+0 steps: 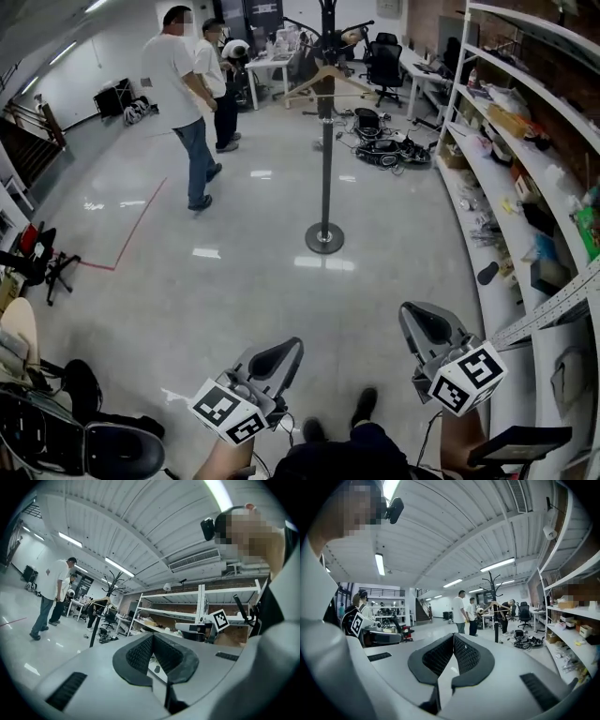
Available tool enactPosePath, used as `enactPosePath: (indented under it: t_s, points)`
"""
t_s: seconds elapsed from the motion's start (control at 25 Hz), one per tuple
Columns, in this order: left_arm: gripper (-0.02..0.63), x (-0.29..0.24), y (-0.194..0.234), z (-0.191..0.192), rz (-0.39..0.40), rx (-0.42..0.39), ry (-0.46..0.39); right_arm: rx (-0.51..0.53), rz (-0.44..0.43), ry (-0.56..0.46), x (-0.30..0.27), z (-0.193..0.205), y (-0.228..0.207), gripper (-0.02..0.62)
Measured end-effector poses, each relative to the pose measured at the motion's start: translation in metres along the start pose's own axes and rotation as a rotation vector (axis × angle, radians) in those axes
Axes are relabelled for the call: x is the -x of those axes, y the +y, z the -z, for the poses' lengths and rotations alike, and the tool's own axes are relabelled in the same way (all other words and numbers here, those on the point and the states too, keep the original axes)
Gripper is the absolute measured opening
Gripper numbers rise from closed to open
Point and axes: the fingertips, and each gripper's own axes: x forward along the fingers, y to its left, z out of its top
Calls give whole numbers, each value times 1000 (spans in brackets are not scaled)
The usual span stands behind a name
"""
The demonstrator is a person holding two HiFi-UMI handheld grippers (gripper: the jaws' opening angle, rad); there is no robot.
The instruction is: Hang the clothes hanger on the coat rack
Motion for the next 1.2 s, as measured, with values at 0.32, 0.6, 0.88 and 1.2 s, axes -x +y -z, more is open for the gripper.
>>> enactPosePath:
  t_s: [0.32,0.6,0.88,1.2]
  points:
    - [0,36,-51,-3,18,-29,-14,27,-12,-35,56,-9,40,6]
    - [0,51,-137,17,-1,-42,-5,19,-20,-41,148,8,51,6]
    - [0,66,-208,42,-28,-36,29,-19,-6,-34,227,27,51,6]
    - [0,100,-230,25,-40,-74,12,3,-8,-71,245,8,82,6]
